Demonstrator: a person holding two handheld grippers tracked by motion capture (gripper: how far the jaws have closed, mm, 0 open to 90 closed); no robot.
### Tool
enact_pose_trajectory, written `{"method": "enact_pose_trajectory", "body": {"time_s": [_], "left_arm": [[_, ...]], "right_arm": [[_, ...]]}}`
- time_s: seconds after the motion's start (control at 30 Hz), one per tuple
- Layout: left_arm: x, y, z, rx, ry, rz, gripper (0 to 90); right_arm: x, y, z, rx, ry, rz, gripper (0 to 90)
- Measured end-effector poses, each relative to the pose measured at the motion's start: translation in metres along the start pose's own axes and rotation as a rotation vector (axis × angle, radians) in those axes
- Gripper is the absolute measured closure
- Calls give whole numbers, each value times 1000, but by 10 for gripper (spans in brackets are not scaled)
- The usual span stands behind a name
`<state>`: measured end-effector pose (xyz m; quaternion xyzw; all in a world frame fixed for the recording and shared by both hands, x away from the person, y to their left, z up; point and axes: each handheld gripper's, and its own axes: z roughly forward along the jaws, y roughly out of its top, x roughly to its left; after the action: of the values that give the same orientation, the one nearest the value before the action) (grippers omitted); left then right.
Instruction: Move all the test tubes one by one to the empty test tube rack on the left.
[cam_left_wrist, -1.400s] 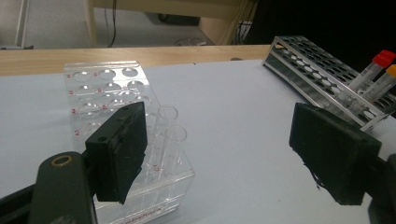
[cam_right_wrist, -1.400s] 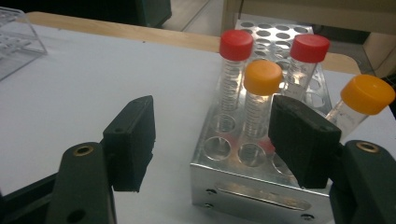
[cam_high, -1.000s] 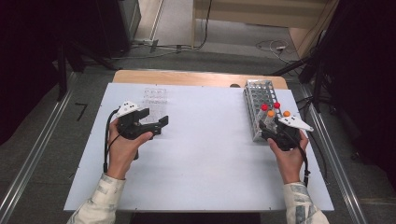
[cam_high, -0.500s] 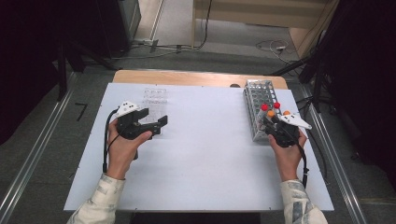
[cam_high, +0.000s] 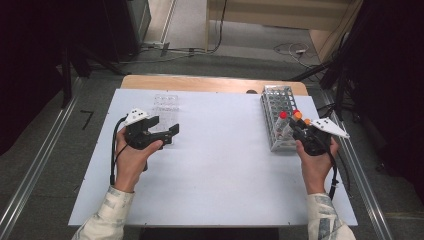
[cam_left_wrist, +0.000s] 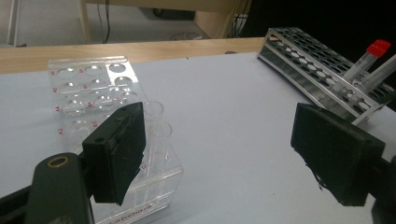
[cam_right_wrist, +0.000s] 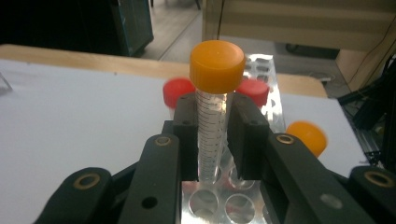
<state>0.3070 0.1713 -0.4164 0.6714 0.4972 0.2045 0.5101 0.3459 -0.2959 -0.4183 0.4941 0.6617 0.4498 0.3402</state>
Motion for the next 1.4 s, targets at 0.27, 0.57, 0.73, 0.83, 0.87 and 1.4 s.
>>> {"method": "enact_pose_trajectory", "body": {"time_s": [0.27, 0.57, 0.73, 0.83, 0.87, 1.4], "left_arm": [[-1, 0, 0, -3, -1, 1, 189], [-3, 0, 0, 0, -4, 7, 193], [-5, -1, 1, 6, -10, 13, 194], [-6, -1, 2, 10, -10, 18, 194], [-6, -1, 2, 12, -9, 19, 194], [-12, -1, 4, 17, -20, 26, 194]], "right_arm": [[2, 16, -22, -58, 19, 9, 717], [21, 15, -22, -33, 65, -30, 716], [35, 14, -18, -20, 102, -51, 717], [43, 12, -15, -12, 127, -59, 716], [46, 11, -13, -8, 133, -63, 716], [98, -2, 9, 58, 244, -147, 716]]}}
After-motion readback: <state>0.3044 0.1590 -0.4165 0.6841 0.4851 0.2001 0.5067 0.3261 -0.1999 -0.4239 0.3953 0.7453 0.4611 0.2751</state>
